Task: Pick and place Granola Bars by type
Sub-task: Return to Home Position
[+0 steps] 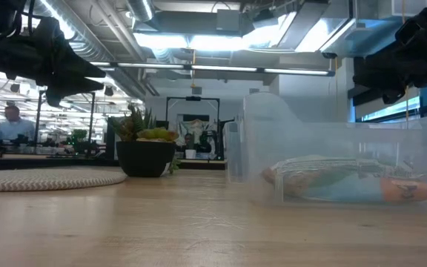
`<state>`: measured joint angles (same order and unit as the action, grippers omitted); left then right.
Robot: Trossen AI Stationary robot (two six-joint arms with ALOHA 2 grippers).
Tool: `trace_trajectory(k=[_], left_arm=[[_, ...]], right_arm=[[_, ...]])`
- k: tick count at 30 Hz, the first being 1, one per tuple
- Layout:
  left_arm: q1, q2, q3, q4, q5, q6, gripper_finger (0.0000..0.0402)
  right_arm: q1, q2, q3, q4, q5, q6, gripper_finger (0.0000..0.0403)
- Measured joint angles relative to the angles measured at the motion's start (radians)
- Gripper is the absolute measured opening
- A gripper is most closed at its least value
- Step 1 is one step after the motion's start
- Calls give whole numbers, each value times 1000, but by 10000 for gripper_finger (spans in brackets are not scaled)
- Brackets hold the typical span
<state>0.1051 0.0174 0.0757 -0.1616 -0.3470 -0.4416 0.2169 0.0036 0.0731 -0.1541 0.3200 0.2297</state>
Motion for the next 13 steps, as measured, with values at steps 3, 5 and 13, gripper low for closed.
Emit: trace_trajectory(k=[3, 5, 13], left_arm=[[0, 0, 0, 0, 0, 0, 164], [0, 0, 0, 0, 0, 0, 163], [0, 0, 0, 0, 0, 0, 164]], right_arm=[[0, 0, 0, 0, 0, -1, 207], [0, 0, 0, 0, 0, 0, 207], [0, 0, 0, 0, 0, -1, 207]])
